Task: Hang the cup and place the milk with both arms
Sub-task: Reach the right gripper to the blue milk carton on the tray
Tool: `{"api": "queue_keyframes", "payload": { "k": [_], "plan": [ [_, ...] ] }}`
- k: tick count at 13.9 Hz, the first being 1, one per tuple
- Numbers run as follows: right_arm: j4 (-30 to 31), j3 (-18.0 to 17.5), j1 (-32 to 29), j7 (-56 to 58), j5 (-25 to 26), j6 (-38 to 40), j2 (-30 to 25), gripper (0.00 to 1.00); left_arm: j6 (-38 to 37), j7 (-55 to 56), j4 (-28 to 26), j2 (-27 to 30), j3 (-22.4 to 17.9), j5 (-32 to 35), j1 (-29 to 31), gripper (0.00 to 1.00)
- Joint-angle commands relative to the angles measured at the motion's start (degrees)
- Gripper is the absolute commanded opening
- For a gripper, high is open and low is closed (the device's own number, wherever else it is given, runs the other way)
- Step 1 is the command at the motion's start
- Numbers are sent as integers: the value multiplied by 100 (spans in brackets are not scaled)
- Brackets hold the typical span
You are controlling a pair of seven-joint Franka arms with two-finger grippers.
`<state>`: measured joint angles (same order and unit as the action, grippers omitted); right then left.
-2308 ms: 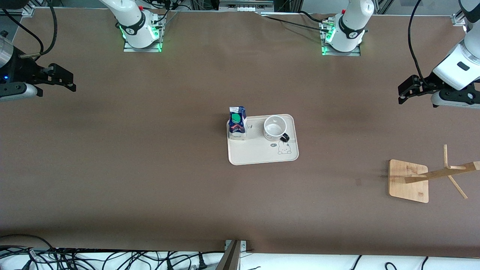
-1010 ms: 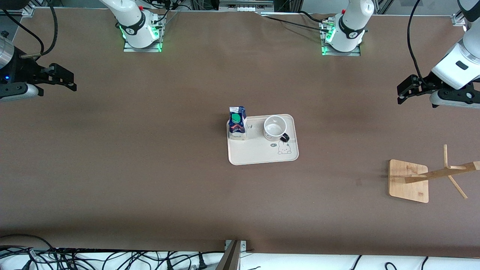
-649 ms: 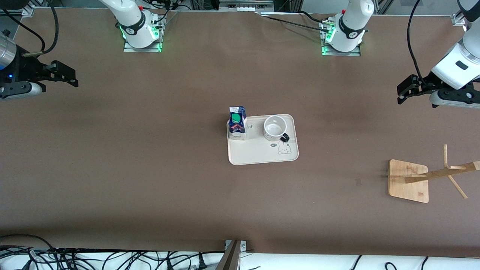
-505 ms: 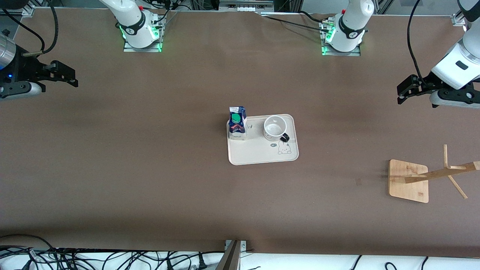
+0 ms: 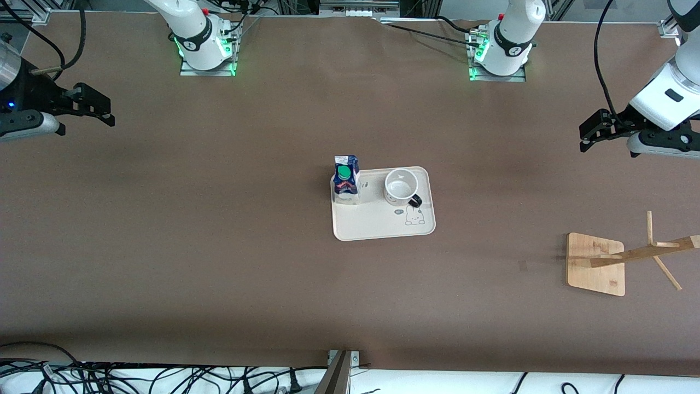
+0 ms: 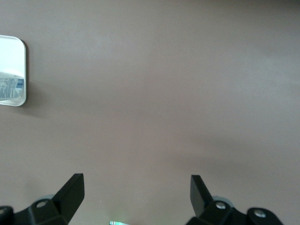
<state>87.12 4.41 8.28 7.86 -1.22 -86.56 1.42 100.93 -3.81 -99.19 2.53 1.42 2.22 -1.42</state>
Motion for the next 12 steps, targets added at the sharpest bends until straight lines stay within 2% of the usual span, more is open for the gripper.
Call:
{"api": "queue_keyframes", "payload": {
  "k": [1,7,10,12],
  "plan": [
    [-160,-36,321,67,-10,200,270,100,-29,-103,66,10,8,86,37,100],
    [-152,-46,674,-152,-132,218,376,100,-117,-112,66,10,8,68,63,100],
    [-152,-46,999,-1292,-571,-106,736,100,-126,-112,66,10,8,68,63,100],
    [-161,-46,1472,-2012,-572,-500,982,100,-144,-112,66,10,8,68,63,100]
  ]
}}
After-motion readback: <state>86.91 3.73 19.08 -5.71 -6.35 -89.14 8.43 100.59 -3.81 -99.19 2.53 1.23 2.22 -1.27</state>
